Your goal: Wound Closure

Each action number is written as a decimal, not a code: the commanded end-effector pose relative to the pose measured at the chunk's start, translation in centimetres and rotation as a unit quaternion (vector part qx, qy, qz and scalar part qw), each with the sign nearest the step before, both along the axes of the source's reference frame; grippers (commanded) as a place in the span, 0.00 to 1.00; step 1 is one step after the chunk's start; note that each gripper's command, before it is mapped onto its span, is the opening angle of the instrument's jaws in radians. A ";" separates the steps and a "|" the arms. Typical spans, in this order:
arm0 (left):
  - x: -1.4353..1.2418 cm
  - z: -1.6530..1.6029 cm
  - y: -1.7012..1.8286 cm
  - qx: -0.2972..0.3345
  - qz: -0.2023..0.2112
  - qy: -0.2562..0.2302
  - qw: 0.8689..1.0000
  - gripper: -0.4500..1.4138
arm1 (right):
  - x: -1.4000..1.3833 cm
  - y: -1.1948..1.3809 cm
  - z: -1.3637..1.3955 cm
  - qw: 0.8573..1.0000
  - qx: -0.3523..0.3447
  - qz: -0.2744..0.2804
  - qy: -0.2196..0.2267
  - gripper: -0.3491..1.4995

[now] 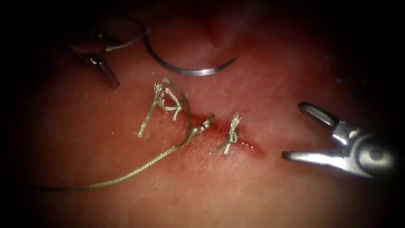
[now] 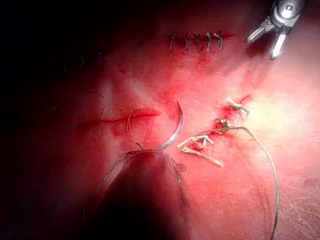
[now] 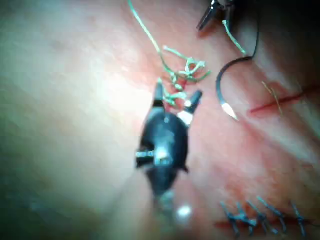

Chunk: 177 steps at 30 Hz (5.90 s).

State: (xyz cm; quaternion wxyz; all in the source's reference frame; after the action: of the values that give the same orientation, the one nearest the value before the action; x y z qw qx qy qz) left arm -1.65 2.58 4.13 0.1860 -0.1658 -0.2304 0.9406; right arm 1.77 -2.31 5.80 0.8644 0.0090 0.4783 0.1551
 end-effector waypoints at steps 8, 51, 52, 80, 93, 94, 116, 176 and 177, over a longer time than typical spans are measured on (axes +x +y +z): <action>0.09 -0.02 0.05 0.002 -0.004 -0.005 1.000 0.80 | 0.00 0.01 0.12 1.000 -0.002 0.003 -0.003 0.98; -0.48 -1.38 -0.56 0.061 -0.036 -0.074 0.995 0.72 | 0.00 -0.02 0.16 1.000 0.002 0.009 -0.001 0.97; -0.57 -1.41 -0.71 0.075 -0.029 -0.082 0.993 0.72 | 0.00 -0.02 0.16 1.000 0.002 0.009 -0.001 0.97; -1.10 -0.90 -1.41 0.055 0.024 0.008 0.998 0.75 | 0.18 -0.11 0.23 1.000 -0.001 0.011 -0.002 0.97; -1.08 -0.82 -1.42 0.040 0.021 0.023 0.999 0.74 | 0.23 -0.13 0.24 1.000 -0.001 0.010 -0.002 0.97; -1.07 -0.77 -1.42 0.043 0.022 0.024 0.999 0.74 | 0.24 -0.14 0.24 1.000 -0.001 0.009 -0.001 0.97; -0.67 -1.64 -1.73 0.048 0.123 -0.044 0.990 0.00 | 0.27 -0.15 0.26 1.000 -0.001 0.009 -0.001 0.97; -0.65 -0.83 -0.95 -0.132 -0.070 -0.357 0.922 0.52 | 0.23 -0.05 0.14 0.999 -0.010 -0.042 0.027 0.85; -0.66 -0.79 -0.99 -0.137 -0.068 -0.356 0.922 0.51 | 0.23 -0.06 0.15 0.999 -0.009 -0.044 0.025 0.85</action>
State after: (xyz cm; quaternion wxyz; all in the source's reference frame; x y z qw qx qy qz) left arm -2.27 1.54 3.32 0.1313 -0.5288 -0.1355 0.8275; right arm 1.92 -2.36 5.88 0.8584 0.0254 0.4998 0.1128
